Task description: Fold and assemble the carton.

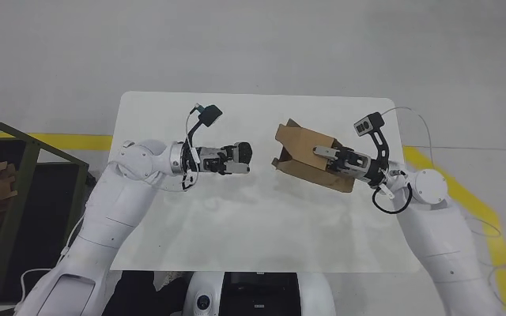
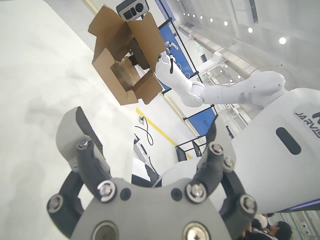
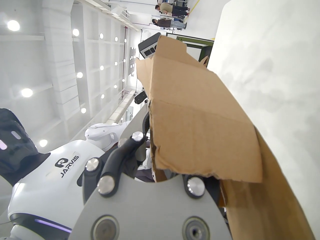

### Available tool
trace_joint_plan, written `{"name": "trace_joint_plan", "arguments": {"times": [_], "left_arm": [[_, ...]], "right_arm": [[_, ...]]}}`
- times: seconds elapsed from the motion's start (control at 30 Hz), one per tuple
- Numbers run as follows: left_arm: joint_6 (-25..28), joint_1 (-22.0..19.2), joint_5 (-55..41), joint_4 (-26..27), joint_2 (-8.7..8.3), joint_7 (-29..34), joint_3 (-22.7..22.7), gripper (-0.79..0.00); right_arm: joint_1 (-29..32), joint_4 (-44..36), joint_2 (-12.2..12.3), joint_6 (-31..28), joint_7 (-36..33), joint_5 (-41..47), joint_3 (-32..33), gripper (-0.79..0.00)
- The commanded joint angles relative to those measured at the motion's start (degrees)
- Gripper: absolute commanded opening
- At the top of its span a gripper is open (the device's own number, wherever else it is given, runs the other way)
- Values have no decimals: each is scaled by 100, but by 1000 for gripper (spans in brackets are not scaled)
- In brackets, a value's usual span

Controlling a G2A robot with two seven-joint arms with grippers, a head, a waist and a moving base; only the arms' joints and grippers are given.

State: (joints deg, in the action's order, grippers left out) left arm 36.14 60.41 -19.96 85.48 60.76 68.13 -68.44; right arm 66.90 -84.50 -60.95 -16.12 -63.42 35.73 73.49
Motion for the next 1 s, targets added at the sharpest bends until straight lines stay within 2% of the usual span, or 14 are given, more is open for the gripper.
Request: {"name": "trace_joint_plan", "arguments": {"times": [0.0,0.37,0.47,0.67,0.87,0.97], "left_arm": [[-10,-5,-13,-5,2,11,1,0],[-10,-5,-13,-5,2,11,1,0],[68,26,191,66,8,-304,-13,0],[1015,-46,436,36,39,-1012,190,0],[2088,-251,1596,-271,-57,-2086,376,0],[2186,-335,2096,-179,-102,-2228,234,0]], "right_arm": [[-13,26,0,25,-13,54,21,-785],[-13,26,0,25,-13,54,21,-785],[-13,26,0,25,-13,54,21,-785],[-13,26,0,25,-13,54,21,-785],[-13,26,0,25,-13,54,21,-785],[-13,26,0,25,-13,54,21,-785]]}}
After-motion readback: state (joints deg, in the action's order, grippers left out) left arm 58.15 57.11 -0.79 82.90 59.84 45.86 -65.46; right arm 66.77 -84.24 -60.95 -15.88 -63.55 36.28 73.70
